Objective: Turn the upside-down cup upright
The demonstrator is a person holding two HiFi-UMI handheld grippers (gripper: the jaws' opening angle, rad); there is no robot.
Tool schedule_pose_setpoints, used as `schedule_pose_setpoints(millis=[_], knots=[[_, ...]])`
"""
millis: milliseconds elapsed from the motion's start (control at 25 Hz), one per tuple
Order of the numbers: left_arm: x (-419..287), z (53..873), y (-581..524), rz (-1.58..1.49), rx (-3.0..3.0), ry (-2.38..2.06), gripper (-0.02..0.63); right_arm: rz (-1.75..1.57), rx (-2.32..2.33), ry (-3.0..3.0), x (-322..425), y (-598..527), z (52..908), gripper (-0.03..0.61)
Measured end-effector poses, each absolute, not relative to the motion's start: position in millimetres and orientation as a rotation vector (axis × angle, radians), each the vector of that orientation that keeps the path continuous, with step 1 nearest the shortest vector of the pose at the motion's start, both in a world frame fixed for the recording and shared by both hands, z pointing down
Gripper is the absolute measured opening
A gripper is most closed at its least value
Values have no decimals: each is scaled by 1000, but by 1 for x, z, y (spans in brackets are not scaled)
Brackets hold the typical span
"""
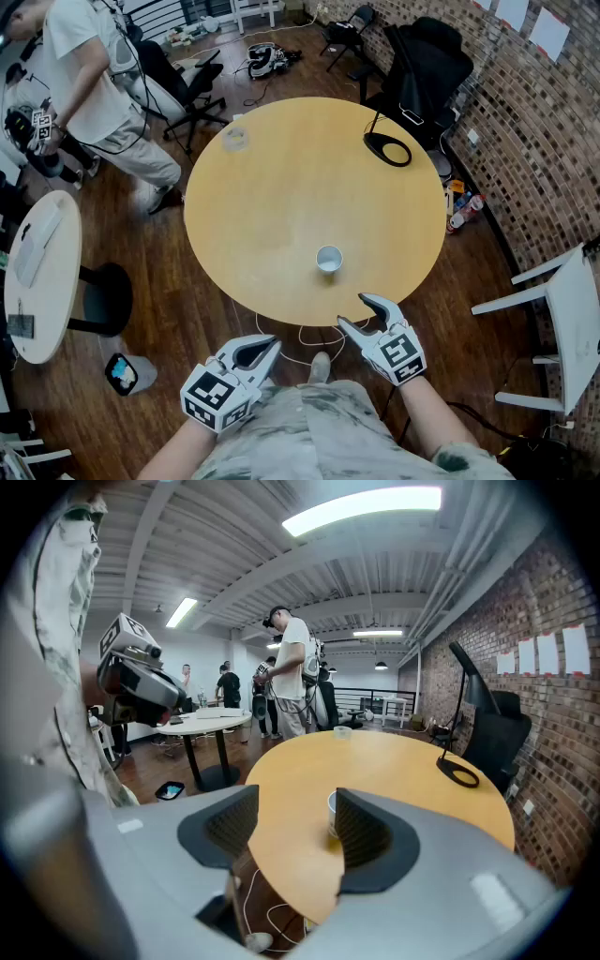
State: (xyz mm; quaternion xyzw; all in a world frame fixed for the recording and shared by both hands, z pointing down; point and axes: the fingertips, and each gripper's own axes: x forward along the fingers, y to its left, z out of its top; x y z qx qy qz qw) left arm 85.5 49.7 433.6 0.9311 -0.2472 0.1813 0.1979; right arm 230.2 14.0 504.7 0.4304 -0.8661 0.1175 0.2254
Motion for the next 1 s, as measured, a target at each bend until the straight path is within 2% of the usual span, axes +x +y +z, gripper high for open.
schedule_pose_setpoints(millis=[280, 640, 880, 1000], knots=[[65, 437, 2, 462, 2614, -682, 8, 352, 1236, -2300, 233, -58, 580, 336], [33, 445, -55, 456, 2621, -698, 8, 417, 1303, -2189, 237, -117, 651, 383], [22, 454, -72, 474, 2603, -688, 7, 407, 1302, -2140, 234, -129, 666, 385], [19, 453, -77, 471, 2592, -680, 8, 408, 1289, -2118, 236, -129, 667, 338]])
